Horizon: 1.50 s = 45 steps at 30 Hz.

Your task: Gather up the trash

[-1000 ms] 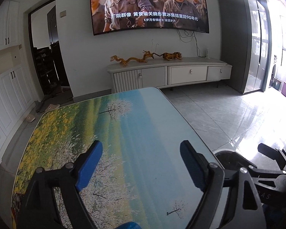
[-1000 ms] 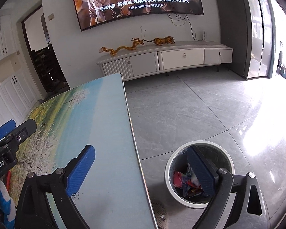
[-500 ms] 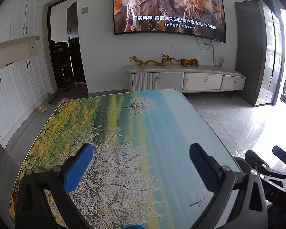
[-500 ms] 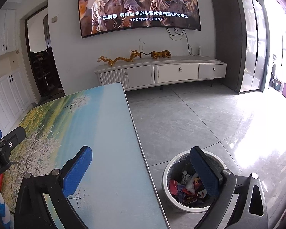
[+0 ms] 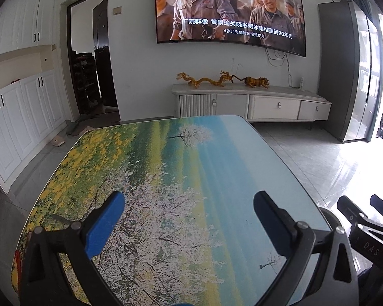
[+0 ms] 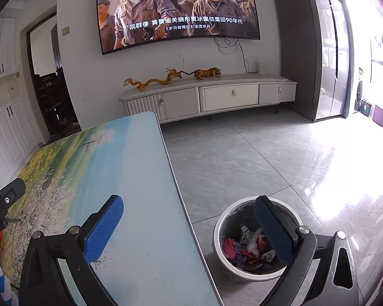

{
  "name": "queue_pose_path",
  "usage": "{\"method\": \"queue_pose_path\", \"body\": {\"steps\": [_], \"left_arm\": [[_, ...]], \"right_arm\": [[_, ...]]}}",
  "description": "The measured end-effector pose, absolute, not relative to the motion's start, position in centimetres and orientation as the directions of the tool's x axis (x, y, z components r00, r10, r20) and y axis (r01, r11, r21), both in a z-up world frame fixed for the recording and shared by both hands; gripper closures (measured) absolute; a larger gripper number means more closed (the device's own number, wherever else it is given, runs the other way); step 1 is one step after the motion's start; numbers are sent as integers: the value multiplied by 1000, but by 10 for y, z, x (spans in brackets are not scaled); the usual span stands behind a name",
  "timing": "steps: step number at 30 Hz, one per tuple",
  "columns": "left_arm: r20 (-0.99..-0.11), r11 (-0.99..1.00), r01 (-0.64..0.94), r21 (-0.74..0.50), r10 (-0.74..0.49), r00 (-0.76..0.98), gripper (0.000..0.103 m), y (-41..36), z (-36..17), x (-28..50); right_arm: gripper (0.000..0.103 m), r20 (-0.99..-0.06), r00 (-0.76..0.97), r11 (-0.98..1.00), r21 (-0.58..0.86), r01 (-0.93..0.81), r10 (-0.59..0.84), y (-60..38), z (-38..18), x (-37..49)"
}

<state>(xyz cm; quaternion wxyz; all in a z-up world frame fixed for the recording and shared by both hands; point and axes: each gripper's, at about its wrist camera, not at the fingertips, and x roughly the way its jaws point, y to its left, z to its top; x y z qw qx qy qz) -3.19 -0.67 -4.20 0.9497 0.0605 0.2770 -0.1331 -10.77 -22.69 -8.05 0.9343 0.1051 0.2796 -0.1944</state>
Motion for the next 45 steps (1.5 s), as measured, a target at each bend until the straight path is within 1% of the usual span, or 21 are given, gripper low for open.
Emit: {"method": "queue_pose_path", "body": {"steps": [14,33,45], "left_arm": [[-549,956,291,35,-225,805,1,-7,-44,-33],[-532,956,288,58,-215,819,1,-8,-43,-39],[-531,959,273,73,-194,825,1,-9,-41,-37]], "right_arm": [[0,-547,758,890,51,454,-355,-229,-78,-114],[0,-483,760,873,-19,487,-434,-231,-67,-121],[0,-483,754,866,-18,500,-445,-237,-69,-123]]}}
